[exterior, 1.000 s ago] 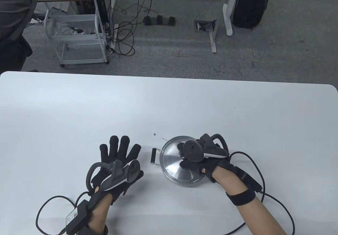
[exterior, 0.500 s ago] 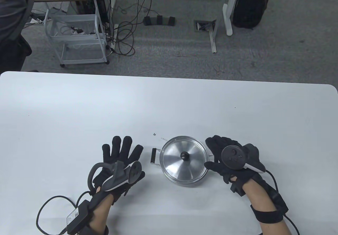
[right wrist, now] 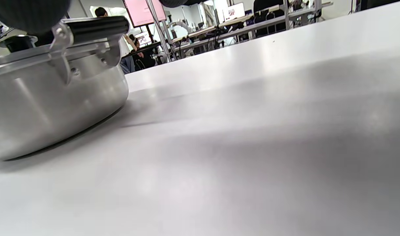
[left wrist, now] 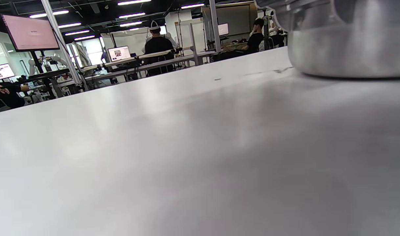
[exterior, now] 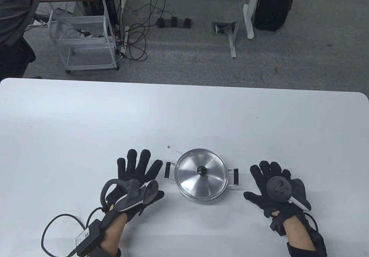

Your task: Cover the pot

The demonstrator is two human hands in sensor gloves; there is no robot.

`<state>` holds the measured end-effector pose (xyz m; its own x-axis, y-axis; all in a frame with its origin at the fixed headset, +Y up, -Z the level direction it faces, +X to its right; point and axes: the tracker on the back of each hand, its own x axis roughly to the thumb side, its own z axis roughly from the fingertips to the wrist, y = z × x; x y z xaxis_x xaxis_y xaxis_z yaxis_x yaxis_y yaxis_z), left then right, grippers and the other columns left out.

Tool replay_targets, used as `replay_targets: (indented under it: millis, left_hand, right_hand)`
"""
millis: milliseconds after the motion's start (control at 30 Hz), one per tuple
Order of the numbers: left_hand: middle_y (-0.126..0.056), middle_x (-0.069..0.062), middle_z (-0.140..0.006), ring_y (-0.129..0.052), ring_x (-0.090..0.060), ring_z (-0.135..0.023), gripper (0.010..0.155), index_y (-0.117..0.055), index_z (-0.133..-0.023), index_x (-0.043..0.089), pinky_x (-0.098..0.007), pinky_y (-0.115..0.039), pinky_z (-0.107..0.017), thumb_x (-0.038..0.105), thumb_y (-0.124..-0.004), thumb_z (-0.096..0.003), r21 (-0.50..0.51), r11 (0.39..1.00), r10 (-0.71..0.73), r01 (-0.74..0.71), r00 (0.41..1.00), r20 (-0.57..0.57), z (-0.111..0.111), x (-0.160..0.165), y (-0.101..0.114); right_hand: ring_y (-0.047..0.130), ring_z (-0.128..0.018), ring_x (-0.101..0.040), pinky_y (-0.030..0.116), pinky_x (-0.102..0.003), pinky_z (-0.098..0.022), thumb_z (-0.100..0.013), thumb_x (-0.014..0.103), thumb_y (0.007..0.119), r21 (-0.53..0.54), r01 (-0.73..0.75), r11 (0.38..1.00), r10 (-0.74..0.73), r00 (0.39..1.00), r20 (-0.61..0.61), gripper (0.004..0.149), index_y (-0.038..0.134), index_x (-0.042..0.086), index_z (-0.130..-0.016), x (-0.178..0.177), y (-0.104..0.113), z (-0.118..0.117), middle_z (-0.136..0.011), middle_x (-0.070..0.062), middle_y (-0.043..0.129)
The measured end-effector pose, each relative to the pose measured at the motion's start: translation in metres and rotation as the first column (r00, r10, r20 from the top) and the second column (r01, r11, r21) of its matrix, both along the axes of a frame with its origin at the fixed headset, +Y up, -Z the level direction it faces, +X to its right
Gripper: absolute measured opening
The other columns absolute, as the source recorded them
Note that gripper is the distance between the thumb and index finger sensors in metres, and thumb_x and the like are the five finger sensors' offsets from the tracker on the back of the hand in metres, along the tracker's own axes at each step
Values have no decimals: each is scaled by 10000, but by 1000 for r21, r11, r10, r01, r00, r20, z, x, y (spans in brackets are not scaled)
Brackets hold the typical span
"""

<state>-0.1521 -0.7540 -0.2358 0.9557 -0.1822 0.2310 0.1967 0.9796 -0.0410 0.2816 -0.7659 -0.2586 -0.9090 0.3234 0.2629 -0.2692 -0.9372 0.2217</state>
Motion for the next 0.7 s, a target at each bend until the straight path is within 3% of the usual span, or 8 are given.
replay_targets:
  millis: [700]
  left_hand:
    - [142, -91, -1124, -78, -552, -1097, 1053, -4, -1035, 465, -767, -273, -810, 912, -547, -251, -43, 999, -20, 21, 999, 31, 2, 8, -1]
  right_hand:
    - [160, -999, -548, 128, -763, -610, -380, 676, 704, 14, -40, 999, 41, 997, -66, 910, 367, 211, -1086, -19, 1, 4, -1136, -212, 229]
